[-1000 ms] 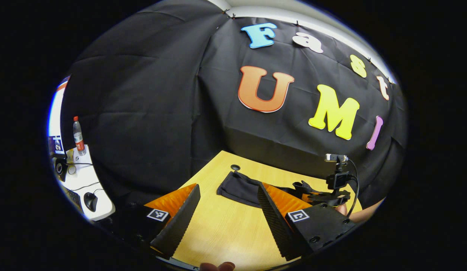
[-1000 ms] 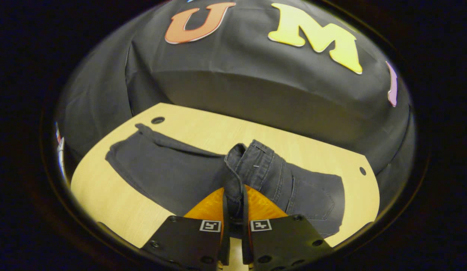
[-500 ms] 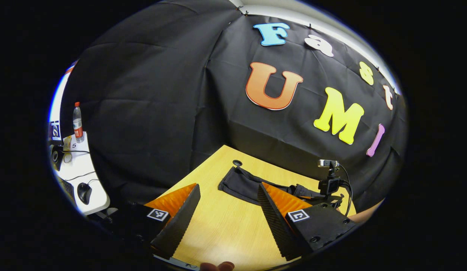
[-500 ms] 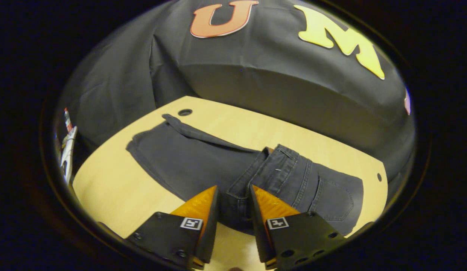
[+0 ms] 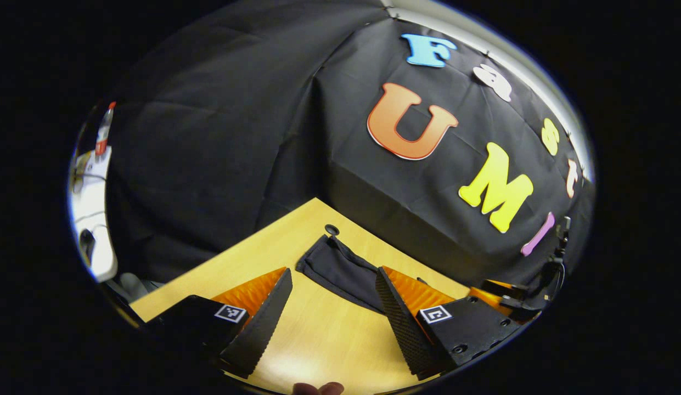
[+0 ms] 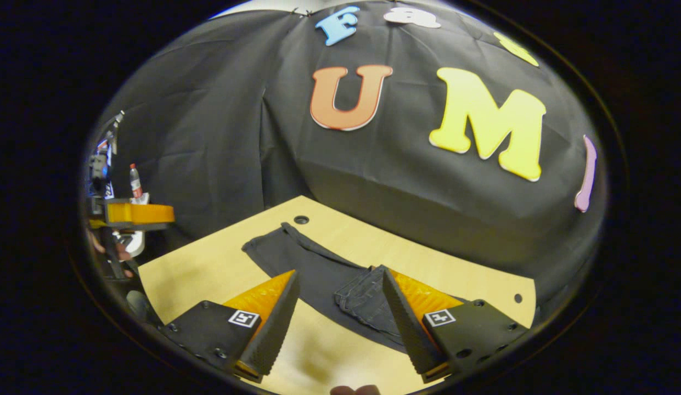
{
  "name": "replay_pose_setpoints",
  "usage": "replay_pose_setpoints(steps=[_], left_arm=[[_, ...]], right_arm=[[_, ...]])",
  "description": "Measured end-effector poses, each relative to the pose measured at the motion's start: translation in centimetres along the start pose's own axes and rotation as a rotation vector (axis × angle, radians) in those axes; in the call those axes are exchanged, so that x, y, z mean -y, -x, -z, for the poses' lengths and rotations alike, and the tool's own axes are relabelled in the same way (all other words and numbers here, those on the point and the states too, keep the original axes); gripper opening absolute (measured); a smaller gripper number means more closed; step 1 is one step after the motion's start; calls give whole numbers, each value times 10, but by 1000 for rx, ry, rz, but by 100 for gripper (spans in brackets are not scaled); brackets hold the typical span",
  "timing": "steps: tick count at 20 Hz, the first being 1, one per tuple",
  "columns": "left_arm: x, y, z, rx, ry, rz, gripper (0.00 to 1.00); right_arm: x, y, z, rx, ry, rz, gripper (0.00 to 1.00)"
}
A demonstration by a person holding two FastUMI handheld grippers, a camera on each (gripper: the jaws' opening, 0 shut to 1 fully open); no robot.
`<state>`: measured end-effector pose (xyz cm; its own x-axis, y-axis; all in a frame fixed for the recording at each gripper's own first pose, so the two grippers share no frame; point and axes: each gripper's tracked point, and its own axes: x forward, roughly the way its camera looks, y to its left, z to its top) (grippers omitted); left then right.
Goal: Grasp the waist and the cuffs of the jeans and fold them to make the two legs overlap; first hold the waist and fold one-third of the jeans toward the cuffs, then hold the cuffs and fold the remaining one-third in the same direction to finish folding.
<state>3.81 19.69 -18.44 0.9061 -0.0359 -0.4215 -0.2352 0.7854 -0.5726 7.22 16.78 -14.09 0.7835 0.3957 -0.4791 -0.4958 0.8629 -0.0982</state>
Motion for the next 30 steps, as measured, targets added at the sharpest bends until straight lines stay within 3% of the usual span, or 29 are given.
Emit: replay_pose_setpoints(steps=[4, 9, 13, 15, 18, 21, 23, 24, 25, 26, 27, 30], left_arm=[[-7, -53, 22, -54, 269, 72, 99], [-27, -123, 56, -127, 551, 58, 99], [-54, -156, 72, -162, 686, -23, 99], [-61, -163, 76, -183, 719, -54, 98], [-61, -177, 66, -171, 791, -39, 100], [-63, -200, 58, -135, 862, -51, 90], [-64, -211, 62, -126, 853, -46, 90], [-61, -213, 65, -129, 837, -54, 98], [-61, -218, 64, -120, 835, -45, 83], [-59, -222, 62, -110, 833, -33, 79], [-59, -228, 61, -96, 830, -29, 84], [-57, -241, 64, -96, 806, -20, 65]], right_arm=[[41, 56, -4, -2, -39, 82, 96], [97, 101, 15, -43, -81, 219, 94], [133, 131, 38, -65, -183, 324, 96], [146, 143, 52, -83, -228, 363, 96], [154, 151, 62, -83, -309, 380, 96], [159, 156, 68, -88, -329, 395, 94], [162, 161, 70, -89, -346, 406, 94], [166, 165, 72, -90, -354, 415, 96], [169, 168, 73, -88, -363, 425, 96], [173, 171, 75, -89, -370, 434, 94], [176, 174, 78, -92, -375, 444, 96], [180, 180, 85, -101, -403, 466, 96]])
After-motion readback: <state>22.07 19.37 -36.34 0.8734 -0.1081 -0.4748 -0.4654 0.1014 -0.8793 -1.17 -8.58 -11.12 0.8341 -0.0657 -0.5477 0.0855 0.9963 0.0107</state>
